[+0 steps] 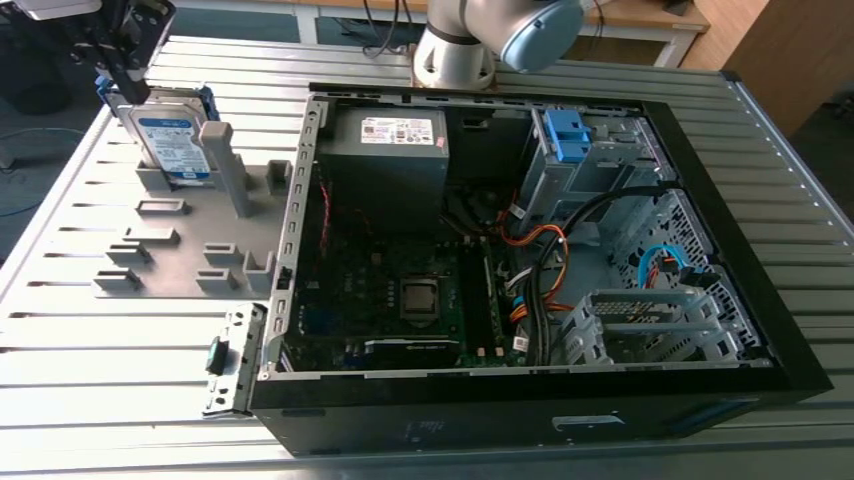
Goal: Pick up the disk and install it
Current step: 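Reach for the disk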
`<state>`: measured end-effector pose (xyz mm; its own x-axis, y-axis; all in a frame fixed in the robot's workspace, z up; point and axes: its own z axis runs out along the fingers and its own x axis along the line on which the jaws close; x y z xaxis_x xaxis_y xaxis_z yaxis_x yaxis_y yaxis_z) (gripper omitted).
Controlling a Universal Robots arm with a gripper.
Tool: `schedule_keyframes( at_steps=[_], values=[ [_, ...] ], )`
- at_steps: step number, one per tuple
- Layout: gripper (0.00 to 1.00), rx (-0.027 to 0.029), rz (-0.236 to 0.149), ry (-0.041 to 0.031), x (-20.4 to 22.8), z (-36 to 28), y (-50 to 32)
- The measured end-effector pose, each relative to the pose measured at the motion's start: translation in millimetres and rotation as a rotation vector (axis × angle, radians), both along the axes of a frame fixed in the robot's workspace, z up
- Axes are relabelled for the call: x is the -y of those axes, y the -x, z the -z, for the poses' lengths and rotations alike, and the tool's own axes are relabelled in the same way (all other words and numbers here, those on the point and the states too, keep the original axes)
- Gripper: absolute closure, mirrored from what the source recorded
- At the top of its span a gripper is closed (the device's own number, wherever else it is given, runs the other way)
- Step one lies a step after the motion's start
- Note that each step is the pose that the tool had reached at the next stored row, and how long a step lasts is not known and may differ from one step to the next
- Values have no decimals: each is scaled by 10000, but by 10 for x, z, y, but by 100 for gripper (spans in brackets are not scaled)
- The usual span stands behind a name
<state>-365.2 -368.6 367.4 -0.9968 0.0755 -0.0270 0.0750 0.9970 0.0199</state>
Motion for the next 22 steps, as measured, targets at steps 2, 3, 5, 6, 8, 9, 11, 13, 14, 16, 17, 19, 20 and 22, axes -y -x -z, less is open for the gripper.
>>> schedule_keyframes(
  at_steps=[2,3,5,6,8,9,11,13,14,16,17,19,20,22],
  values=[
    [89,1,1,3,-34,14,27],
    [89,1,1,4,-50,20,41],
    [89,1,2,3,-79,33,68],
    [89,2,1,3,-92,40,81],
    [89,1,1,4,-116,56,108],
    [89,1,0,3,-126,64,120],
    [89,0,0,3,-146,80,143],
    [89,-1,1,4,-168,95,161],
    [89,-1,1,5,-182,101,165],
    [89,0,1,4,-212,117,171],
    [89,0,1,4,-228,123,172],
    [89,0,0,4,-259,136,174],
    [89,1,0,3,-274,143,175],
    [89,0,1,4,-303,159,179]
  ],
)
